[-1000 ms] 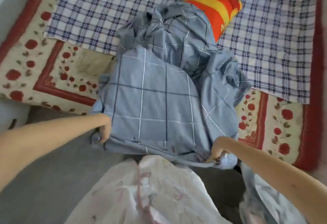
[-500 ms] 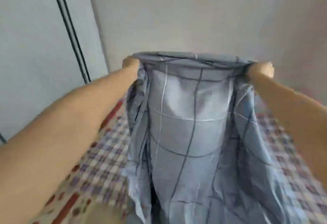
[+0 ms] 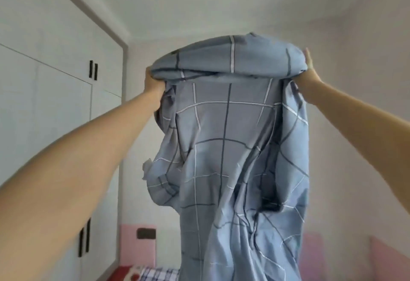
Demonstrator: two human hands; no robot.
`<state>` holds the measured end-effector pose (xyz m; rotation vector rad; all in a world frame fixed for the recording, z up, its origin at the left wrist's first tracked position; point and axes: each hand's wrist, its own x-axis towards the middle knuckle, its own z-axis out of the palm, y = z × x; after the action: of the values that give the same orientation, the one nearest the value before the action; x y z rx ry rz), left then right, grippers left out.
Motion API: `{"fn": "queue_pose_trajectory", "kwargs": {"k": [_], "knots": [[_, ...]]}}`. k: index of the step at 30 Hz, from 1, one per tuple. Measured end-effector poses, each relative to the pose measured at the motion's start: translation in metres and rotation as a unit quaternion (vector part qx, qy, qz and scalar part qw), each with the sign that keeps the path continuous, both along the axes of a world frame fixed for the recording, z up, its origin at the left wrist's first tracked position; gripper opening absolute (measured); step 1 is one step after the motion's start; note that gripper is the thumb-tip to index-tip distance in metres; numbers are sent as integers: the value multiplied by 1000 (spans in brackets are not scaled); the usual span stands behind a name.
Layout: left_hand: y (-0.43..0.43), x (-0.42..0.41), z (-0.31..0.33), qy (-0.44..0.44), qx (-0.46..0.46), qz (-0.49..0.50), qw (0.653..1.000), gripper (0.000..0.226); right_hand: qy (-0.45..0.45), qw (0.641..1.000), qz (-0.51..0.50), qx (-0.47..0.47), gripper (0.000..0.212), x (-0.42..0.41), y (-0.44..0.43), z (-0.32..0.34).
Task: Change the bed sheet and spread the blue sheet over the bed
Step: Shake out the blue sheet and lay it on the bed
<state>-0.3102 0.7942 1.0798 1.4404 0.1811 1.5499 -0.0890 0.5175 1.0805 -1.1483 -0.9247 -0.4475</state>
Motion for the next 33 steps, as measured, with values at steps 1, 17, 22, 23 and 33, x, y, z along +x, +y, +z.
{"fn": "queue_pose_trajectory", "kwargs": {"k": [1, 17, 22, 23, 33], "knots": [[-3, -5, -5, 12, 8, 12, 1000, 24, 12, 1000, 3, -12, 54, -3, -1, -9], [-20, -161, -388, 568, 215, 158, 779, 16, 38, 837, -153, -525, 25, -38, -97, -358], [-49, -246, -528, 770, 306, 42, 558, 54, -61, 634, -112, -763, 23, -119, -132, -520], [-52, -262, -559, 795, 324, 26, 513, 55, -77, 601, -109, -788, 21, -136, -137, -552], [-74, -443, -782, 803, 416, -75, 421, 44, 14, 424, -50, -904, 30, -342, -164, -759]]}}
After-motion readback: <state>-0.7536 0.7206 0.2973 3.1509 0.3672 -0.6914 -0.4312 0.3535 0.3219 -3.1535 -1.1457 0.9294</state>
